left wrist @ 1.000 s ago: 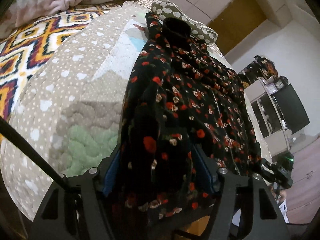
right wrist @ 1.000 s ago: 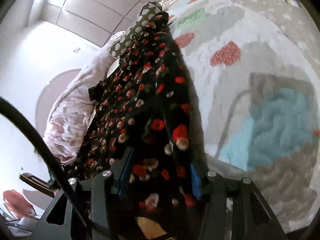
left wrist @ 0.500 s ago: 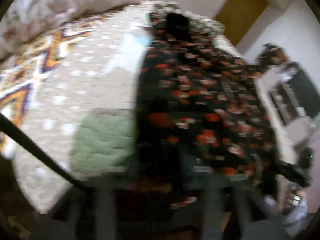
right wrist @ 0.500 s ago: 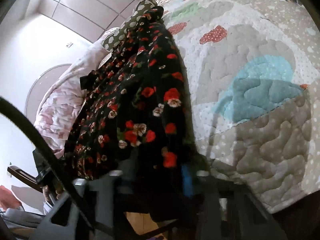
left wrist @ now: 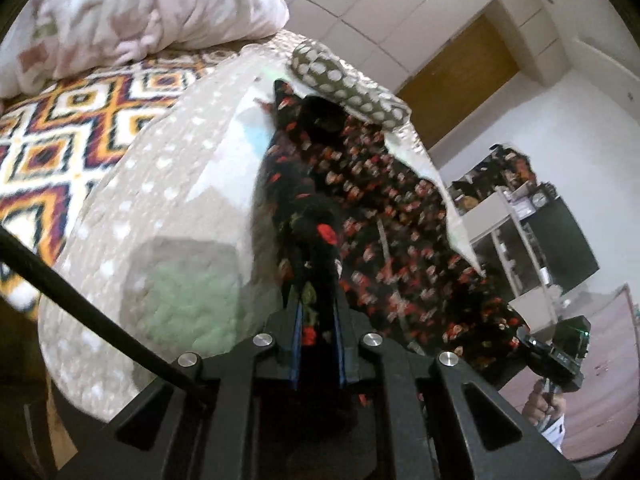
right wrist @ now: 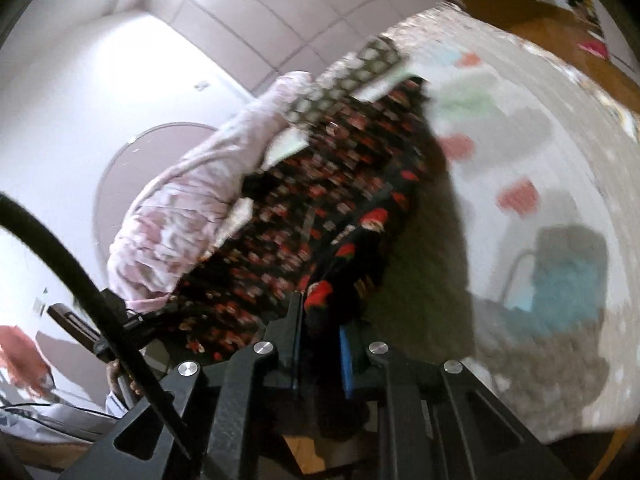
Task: Fold large clothes
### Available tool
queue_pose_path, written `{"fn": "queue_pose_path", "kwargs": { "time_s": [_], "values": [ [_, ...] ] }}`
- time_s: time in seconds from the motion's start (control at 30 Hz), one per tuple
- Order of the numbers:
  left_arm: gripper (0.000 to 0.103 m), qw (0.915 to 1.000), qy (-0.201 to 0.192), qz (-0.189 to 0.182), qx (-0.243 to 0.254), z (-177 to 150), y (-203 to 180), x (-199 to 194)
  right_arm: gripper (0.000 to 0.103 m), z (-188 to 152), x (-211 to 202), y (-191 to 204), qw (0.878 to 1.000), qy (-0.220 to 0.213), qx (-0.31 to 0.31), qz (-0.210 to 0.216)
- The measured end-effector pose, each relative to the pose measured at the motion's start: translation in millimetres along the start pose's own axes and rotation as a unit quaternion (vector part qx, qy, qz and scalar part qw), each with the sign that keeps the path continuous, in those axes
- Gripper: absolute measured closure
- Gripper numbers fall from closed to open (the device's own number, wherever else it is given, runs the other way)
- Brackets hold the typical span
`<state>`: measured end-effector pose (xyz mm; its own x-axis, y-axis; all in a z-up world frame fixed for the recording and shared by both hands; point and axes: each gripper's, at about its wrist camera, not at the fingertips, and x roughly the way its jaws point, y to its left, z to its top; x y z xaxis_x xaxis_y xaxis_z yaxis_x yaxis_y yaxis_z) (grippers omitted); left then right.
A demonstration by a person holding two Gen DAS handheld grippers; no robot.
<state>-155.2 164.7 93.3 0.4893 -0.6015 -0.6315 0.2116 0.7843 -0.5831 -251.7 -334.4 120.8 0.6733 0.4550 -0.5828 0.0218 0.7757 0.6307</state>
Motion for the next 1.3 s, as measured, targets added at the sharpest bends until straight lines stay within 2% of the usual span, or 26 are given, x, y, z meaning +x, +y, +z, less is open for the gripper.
{"fn": "queue_pose_path", "kwargs": {
  "time_s": [0.13, 0.3, 0.33, 0.37, 0.4, 0.47, 0.53, 0.6, 0.67, 0.7, 0.73, 0.77, 0.87, 0.93, 1.0, 1.1, 1.23, 1.3],
  "values": [
    [0.091, 0.9995, -0.015, -0.013, -0.026, 55, -3, 11, 0.088, 58, 12, 15, 0.999, -0.027, -0.008, 0.023],
    [0.091, 0.9985, -0.034, 0.024, -0.037, 159, -16, 57, 0.088, 151, 47, 13, 0.998, -0.058, 0.006, 0.013],
    [0.097, 0.9975, -0.037, 0.044, -0.04, 179, -19, 71, 0.088, 172, 60, 10, 0.998, -0.065, 0.011, 0.0],
    [0.103, 0.9947, -0.053, 0.08, -0.037, 207, -24, 89, 0.088, 196, 76, 5, 0.997, -0.072, 0.017, -0.02],
    [0.103, 0.9913, -0.067, 0.11, -0.027, 229, -28, 105, 0.088, 219, 96, -3, 0.996, -0.077, 0.024, -0.048],
    [0.103, 0.9861, -0.068, 0.149, -0.028, 266, -23, 138, 0.087, 251, 133, -20, 0.991, -0.075, 0.032, -0.104],
    [0.101, 0.9842, -0.056, 0.16, -0.05, 283, -13, 160, 0.085, 274, 171, -47, 0.985, -0.047, 0.066, -0.152],
    [0.099, 0.9861, -0.05, 0.142, -0.07, 290, -4, 175, 0.079, 279, 199, -73, 0.975, -0.035, 0.1, -0.193],
    [0.085, 0.9877, -0.048, 0.137, -0.058, 287, -2, 180, 0.072, 280, 216, -88, 0.971, -0.033, 0.111, -0.211],
    [0.07, 0.988, -0.051, 0.14, -0.042, 285, -3, 181, 0.072, 280, 221, -92, 0.971, -0.031, 0.106, -0.213],
    [0.059, 0.9875, -0.055, 0.144, -0.034, 281, -4, 181, 0.072, 279, 225, -93, 0.97, -0.029, 0.098, -0.222],
    [0.057, 0.9864, -0.059, 0.152, -0.022, 277, -5, 180, 0.072, 278, 226, -94, 0.97, -0.03, 0.089, -0.225],
    [0.053, 0.9875, -0.05, 0.149, 0.004, 265, -5, 177, 0.067, 276, 217, -98, 0.975, -0.037, 0.078, -0.204],
    [0.053, 0.9871, -0.048, 0.152, 0.016, 259, -5, 173, 0.059, 275, 204, -94, 0.978, -0.053, 0.071, -0.191],
    [0.051, 0.9863, -0.043, 0.156, 0.034, 248, -6, 169, 0.04, 276, 191, -90, 0.979, -0.071, 0.062, -0.183],
    [0.051, 0.9847, -0.035, 0.16, 0.058, 232, -10, 164, 0.037, 275, 168, -83, 0.975, -0.093, 0.036, -0.197],
    [0.05, 0.9822, -0.028, 0.16, 0.095, 214, -22, 164, 0.035, 265, 177, -74, 0.976, -0.058, -0.018, -0.209],
    [0.049, 0.9791, -0.025, 0.164, 0.117, 204, -30, 168, 0.033, 255, 202, -68, 0.972, -0.017, -0.061, -0.225]
  ]
}}
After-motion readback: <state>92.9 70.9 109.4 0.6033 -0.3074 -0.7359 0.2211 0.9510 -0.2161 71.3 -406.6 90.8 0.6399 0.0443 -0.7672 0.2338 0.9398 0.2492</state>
